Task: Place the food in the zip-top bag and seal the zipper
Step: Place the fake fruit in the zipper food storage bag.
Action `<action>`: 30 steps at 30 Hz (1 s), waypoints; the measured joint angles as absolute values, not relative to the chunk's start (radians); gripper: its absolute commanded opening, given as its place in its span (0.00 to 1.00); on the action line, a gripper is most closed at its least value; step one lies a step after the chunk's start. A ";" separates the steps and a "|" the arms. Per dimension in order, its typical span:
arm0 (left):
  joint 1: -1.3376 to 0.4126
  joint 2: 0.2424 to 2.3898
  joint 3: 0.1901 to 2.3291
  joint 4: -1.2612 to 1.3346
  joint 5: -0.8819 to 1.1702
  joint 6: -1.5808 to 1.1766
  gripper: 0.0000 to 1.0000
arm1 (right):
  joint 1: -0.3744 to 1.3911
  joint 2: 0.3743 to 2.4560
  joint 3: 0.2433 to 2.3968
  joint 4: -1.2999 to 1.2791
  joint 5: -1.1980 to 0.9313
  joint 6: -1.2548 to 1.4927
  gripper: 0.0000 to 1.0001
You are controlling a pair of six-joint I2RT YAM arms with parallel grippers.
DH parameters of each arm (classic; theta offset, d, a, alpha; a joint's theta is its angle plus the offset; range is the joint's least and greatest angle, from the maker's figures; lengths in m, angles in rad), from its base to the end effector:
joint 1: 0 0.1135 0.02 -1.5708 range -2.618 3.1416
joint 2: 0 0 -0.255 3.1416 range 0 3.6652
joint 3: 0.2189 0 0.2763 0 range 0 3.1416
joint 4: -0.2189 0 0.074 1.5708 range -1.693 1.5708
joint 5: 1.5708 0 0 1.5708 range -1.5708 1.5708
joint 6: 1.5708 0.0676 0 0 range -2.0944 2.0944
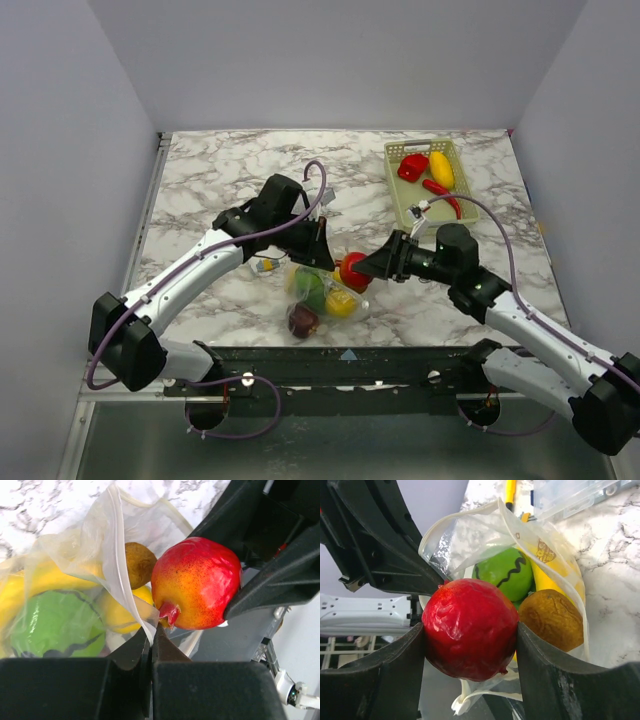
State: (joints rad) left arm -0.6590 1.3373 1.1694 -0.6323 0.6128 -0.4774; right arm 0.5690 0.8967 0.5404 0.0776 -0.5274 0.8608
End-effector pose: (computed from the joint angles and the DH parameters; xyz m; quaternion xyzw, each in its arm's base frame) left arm 0.2347 -0.2310 0.2829 0.1930 0.8696 -0.4284 0.1516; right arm 0.2022 0.1697 0.2385 -0.0432 0.7855 0.5382 0.3025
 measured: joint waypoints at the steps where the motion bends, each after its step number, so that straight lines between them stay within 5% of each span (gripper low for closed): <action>1: -0.655 1.338 1.169 -0.640 0.600 -0.475 0.00 | 0.589 0.913 0.556 0.064 -0.499 0.855 0.42; 6: -0.636 1.338 1.166 -0.691 0.547 -0.460 0.00 | 0.675 1.006 0.641 -0.003 -0.384 0.826 0.62; 23: -0.654 1.309 1.153 -0.637 0.582 -0.468 0.00 | 0.734 0.980 0.719 -0.232 -0.199 0.777 0.77; 30: -0.655 1.305 1.153 -0.628 0.591 -0.472 0.00 | 0.824 1.037 0.717 -0.221 -0.192 0.776 0.91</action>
